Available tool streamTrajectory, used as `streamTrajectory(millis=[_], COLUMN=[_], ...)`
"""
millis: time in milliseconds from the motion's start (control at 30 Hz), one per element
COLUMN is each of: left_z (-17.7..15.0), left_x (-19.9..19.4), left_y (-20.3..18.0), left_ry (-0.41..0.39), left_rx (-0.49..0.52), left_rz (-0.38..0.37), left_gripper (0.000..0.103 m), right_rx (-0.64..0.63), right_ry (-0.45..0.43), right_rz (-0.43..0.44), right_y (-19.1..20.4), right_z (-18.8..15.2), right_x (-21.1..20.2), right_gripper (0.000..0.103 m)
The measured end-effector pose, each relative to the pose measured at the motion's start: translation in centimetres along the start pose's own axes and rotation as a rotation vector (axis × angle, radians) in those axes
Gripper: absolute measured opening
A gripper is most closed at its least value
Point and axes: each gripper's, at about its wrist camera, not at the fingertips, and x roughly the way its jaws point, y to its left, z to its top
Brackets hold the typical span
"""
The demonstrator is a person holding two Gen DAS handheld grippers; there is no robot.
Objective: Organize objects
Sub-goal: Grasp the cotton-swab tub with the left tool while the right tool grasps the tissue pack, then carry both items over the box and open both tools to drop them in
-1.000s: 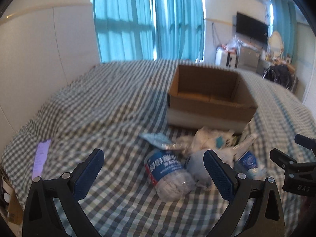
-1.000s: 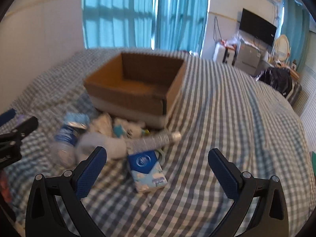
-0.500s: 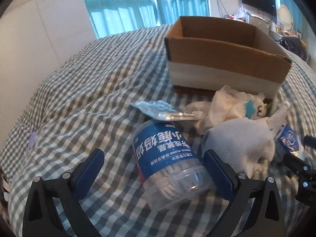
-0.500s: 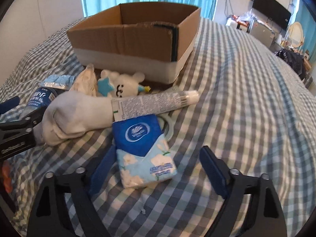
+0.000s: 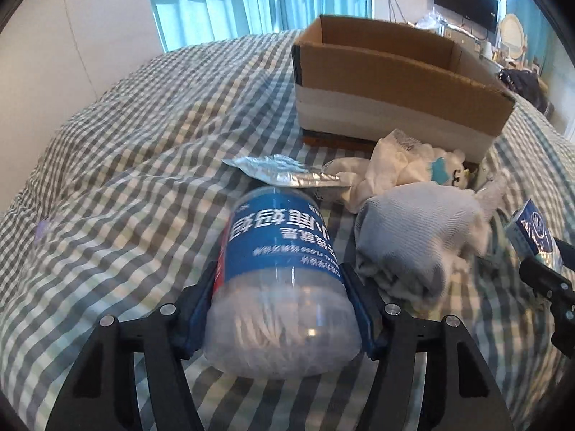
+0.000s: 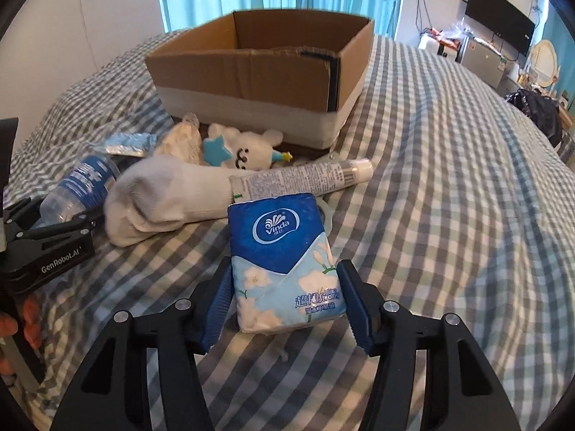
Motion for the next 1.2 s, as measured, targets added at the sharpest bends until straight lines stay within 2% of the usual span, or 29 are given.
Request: streamTrajectory(millis=[133,367,500,767,933,1200], left_z=[-0.2,0.6,2.1,4.9,7.5,12.7], left_x=[-2.5,-9.9,-12.9,-16.0,-16.7,-14.3], left_y=[0.4,1.6,2.4,2.9,1.0,-0.5], left_ry=[-0.060,-0.290,-0.366,-0.443,-0.496,-0.511], left_rx=[-0.010,-0.062,-0.071,-0.076,-0.011,0.020], left_rz=[-0.009,-0.034,-0.055,-0.101,-0.108,-0.128], left_gripper=[0.065,0.065,0.065,0.065,0.065,0.065], right_rx=[-0.008,-0.020,-0.031,-0.101,-0.114,-0.088], right_ry=[-0.048,-0.134,-0.200,-0.304,-0.359,-0.403], right_rz=[-0.016,-0.037,-0.040,-0.051,-0.041,-0.029], right_y=[0.9,1.6,2.1,3.2,3.4,1.3], right_z=[0.1,0.5,1.2,3.9,6.9,13.0], right_x=[-2.5,-7.3,-10.5,-15.4,-16.8,-15.9], right_gripper=[0.057,0.057,0.057,0.057,0.057,0.057])
